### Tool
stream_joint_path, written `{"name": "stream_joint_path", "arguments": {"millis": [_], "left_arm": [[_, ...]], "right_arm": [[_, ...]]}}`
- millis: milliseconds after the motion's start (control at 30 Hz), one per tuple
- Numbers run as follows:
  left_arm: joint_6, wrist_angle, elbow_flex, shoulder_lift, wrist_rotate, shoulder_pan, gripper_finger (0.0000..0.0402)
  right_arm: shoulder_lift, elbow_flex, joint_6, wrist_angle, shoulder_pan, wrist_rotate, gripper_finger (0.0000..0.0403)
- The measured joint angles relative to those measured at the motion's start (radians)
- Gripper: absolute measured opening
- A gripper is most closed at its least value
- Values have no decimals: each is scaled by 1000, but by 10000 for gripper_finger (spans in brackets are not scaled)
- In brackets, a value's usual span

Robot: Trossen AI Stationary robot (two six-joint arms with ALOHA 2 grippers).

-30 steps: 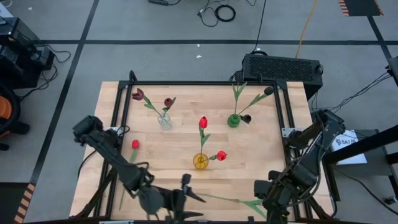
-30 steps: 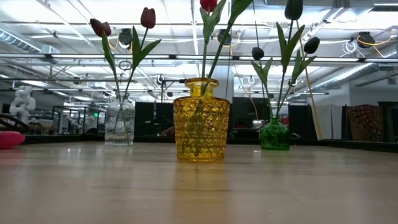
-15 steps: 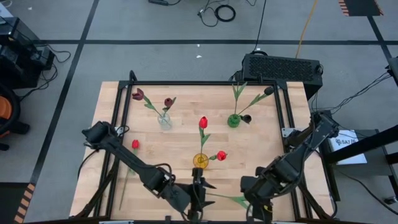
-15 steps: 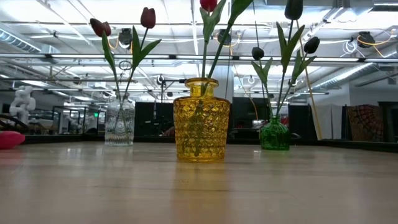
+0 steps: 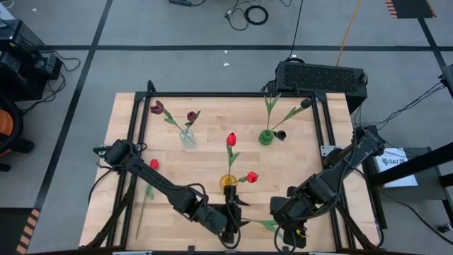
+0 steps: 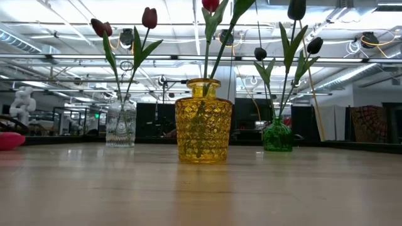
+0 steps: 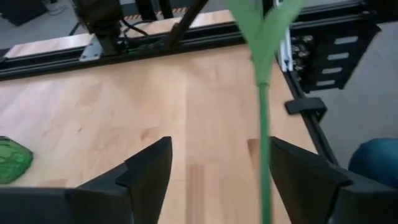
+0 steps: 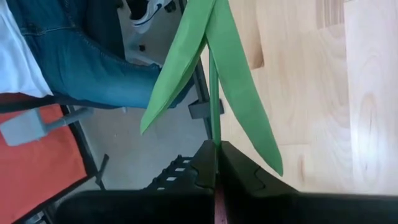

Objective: Sort flowers into vase by color
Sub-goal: Put the dark red flower into the transparent vase

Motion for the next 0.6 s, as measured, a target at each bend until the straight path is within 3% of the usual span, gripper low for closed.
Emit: {"name": "stream_joint_path", "arguments": {"millis": [600], "left_arm": [[4,44,0,0,106,25,116]], "right_arm": [[0,0,0,0,-5,14,0]]}}
